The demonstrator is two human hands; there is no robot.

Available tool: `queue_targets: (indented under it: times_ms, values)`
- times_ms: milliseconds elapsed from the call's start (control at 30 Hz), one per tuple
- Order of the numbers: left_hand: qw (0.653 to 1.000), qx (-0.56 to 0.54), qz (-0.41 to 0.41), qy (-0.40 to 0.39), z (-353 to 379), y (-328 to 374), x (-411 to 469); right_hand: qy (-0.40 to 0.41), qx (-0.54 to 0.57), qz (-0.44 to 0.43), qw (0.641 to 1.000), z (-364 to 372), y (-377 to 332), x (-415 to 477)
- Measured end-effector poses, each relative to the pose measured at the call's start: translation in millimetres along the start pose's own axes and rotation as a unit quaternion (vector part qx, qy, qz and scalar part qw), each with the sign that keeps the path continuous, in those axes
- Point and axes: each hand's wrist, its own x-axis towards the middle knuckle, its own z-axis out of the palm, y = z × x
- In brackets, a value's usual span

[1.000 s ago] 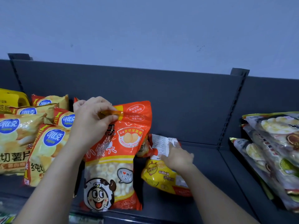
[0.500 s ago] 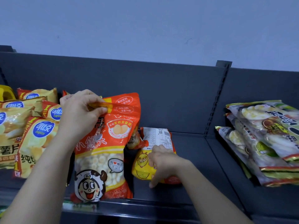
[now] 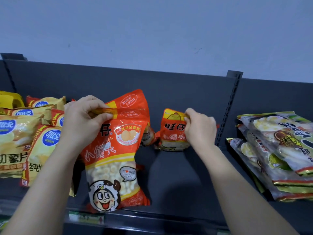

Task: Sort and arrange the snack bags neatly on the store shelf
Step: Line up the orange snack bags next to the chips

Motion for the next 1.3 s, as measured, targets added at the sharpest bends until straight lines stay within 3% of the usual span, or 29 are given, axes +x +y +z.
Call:
queue_targets:
  times_ms: [133,267,533,767,867,933,1200,1300]
  values:
    - [0.999,0.013,0.029,-0.032,7.4,-0.9,2.2,0.07,-0.008,0.005,0.998,-0.1,1.0,22.4]
    - [0.997,0.032,0.044,-0.05,17.1,-5.9,3.1,0.045,0.005,-0.023,0.999,11.7,-9.8,33.7]
    - [0.994,-0.034,0.052,-0.095,41.7,-7.1,16.4,0.001,0.05,-0.053,0.997,27.0,-37.6,68.7]
    - [0.992,-0.018,0.053,-0.111,62.5,0.4,26.4,-0.035,0.147,0.023,0.988,61.9,-25.4,81.4]
    - [0.994,0.0,0.047,-0.095,74.0,0.7,31.4,-0.014,0.348,0.138,0.927,73.4,-11.5,66.7]
    - [0.995,0.013,0.048,-0.084,82.3,1.8,33.5,0.002,0.409,0.186,0.893,77.4,-3.0,59.1]
    - [0.998,0.051,0.043,-0.012,121.6,7.5,44.5,0.058,0.524,0.251,0.812,69.2,11.9,52.6]
    - [0.998,0.041,0.05,-0.009,140.0,8.4,45.9,-0.001,0.616,0.229,0.754,52.3,6.6,36.9]
